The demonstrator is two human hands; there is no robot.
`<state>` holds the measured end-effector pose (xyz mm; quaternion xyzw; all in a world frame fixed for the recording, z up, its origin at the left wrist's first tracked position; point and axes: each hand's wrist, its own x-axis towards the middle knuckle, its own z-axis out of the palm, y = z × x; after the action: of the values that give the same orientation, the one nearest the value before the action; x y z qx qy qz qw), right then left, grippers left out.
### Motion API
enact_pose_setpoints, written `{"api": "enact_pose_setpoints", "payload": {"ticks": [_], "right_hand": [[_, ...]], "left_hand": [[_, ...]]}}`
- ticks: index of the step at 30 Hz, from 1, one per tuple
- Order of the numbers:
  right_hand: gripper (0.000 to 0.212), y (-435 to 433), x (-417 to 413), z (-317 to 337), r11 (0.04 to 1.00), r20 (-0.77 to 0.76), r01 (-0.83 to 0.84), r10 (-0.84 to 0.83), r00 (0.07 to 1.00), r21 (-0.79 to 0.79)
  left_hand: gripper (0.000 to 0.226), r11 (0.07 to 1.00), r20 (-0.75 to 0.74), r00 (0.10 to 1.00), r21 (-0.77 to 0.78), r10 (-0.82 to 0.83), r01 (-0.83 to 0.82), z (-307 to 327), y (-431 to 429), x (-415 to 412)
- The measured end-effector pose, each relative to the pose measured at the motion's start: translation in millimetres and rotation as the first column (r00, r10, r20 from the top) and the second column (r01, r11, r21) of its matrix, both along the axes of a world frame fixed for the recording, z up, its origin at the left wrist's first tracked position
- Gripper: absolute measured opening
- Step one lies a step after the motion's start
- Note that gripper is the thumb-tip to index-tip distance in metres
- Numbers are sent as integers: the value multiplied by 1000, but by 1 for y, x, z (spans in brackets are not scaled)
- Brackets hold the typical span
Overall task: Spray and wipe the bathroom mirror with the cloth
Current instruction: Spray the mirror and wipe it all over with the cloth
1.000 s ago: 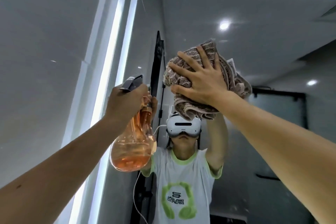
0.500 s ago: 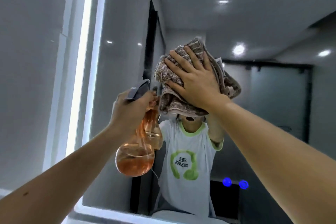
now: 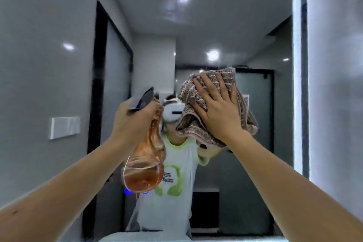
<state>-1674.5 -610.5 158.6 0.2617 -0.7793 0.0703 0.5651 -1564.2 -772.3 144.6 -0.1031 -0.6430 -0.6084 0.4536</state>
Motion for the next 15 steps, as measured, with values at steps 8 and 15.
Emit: {"api": "enact_pose_setpoints", "payload": {"ticks": [8, 15], "right_hand": [[61, 57, -12, -7, 997, 6, 52, -52, 999, -50], [60, 39, -6, 70, 978, 22, 75, -72, 997, -193]], "left_hand": [[39, 999, 69, 996, 13, -49, 49, 6, 51, -21], [13, 997, 38, 997, 23, -73, 72, 54, 41, -27]]}}
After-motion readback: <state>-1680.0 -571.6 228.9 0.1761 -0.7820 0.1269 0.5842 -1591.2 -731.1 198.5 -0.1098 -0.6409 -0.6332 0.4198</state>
